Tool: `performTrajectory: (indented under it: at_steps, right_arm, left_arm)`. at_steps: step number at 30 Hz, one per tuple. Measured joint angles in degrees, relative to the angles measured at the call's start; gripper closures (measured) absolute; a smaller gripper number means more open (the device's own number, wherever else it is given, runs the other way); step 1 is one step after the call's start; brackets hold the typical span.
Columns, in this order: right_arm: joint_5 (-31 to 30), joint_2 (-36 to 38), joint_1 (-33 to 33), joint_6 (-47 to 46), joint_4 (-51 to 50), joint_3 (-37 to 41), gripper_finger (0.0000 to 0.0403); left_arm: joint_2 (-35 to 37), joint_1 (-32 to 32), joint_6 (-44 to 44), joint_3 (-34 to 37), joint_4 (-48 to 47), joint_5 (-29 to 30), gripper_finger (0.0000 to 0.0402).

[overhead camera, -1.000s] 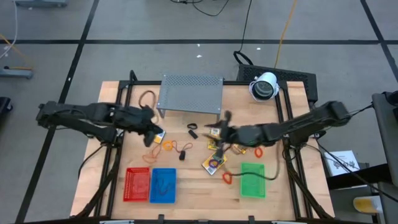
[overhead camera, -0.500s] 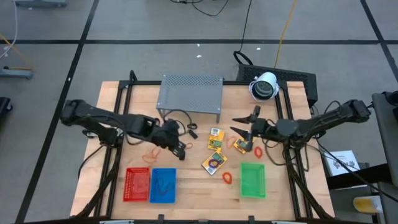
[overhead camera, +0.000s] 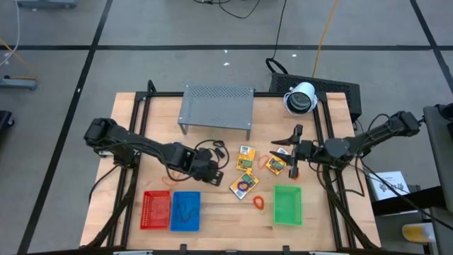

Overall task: Pick & Place Office Desk Supplies
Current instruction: Put the black rubber band into the blue bin

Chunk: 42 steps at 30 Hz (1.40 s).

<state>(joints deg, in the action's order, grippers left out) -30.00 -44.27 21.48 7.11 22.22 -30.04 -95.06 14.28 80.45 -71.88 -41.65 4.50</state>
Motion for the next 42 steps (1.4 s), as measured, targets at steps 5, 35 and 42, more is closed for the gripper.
performTrajectory:
  at_steps: [5, 35, 42]
  right_arm:
    - [0.0, 0.0, 0.7, 2.0, -0.7, 0.0, 0.0259]
    - [0.1, 0.0, 1.9, 6.2, -4.9, 0.0, 0.0257]
    - [0.3, 0.0, 1.9, 5.7, -5.0, 0.0, 0.0257]
  left_arm:
    - [-0.1, 0.0, 4.9, 0.0, 2.3, 0.0, 0.0329]
    - [-10.8, 0.8, 17.2, 0.0, -1.8, -2.7, 0.0155]
    - [-10.8, 0.8, 17.9, 0.0, -4.3, 0.7, 0.0156]
